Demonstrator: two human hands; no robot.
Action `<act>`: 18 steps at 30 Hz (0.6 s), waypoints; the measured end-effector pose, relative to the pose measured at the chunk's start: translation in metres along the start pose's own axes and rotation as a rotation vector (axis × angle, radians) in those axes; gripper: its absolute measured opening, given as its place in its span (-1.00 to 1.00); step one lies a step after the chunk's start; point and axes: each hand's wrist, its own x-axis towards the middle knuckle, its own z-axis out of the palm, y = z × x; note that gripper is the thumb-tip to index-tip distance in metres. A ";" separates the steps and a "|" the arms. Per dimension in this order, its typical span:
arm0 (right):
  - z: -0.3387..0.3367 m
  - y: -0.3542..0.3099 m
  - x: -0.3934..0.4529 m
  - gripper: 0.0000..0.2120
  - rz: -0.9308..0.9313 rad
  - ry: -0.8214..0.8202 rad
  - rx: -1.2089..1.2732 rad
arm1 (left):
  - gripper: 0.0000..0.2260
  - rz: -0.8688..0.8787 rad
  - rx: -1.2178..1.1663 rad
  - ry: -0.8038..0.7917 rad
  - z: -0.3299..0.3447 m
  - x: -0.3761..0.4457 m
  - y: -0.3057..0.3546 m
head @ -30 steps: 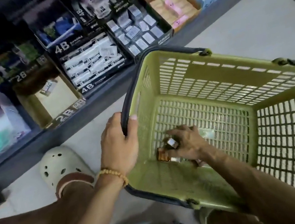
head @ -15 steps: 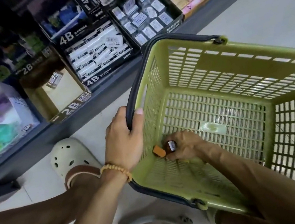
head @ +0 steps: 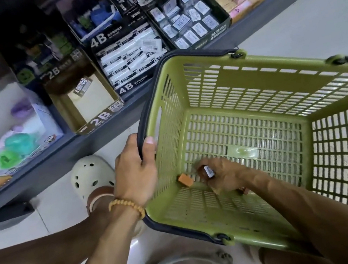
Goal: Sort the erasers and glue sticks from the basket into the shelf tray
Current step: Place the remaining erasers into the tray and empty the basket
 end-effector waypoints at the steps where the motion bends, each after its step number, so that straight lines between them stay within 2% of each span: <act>1: 0.000 -0.004 0.003 -0.66 -0.013 0.038 0.108 | -0.67 -0.003 -0.008 0.008 -0.003 -0.001 -0.003; 4: 0.002 -0.024 0.014 -0.56 0.002 0.034 0.251 | -0.60 -0.030 -0.020 0.036 -0.014 -0.006 -0.018; 8: 0.028 -0.057 0.037 -0.60 0.004 -0.045 0.212 | -0.56 -0.079 -0.039 0.069 -0.027 -0.015 -0.037; 12: 0.049 -0.082 0.057 -0.52 0.052 -0.181 0.108 | -0.65 -0.133 -0.047 0.131 -0.040 -0.028 -0.054; 15: 0.061 -0.097 0.064 -0.50 0.074 -0.248 0.023 | -0.63 -0.158 -0.033 0.165 -0.048 -0.040 -0.070; 18: 0.071 -0.104 0.065 -0.52 0.127 -0.303 0.076 | -0.69 -0.242 -0.054 0.199 -0.055 -0.054 -0.089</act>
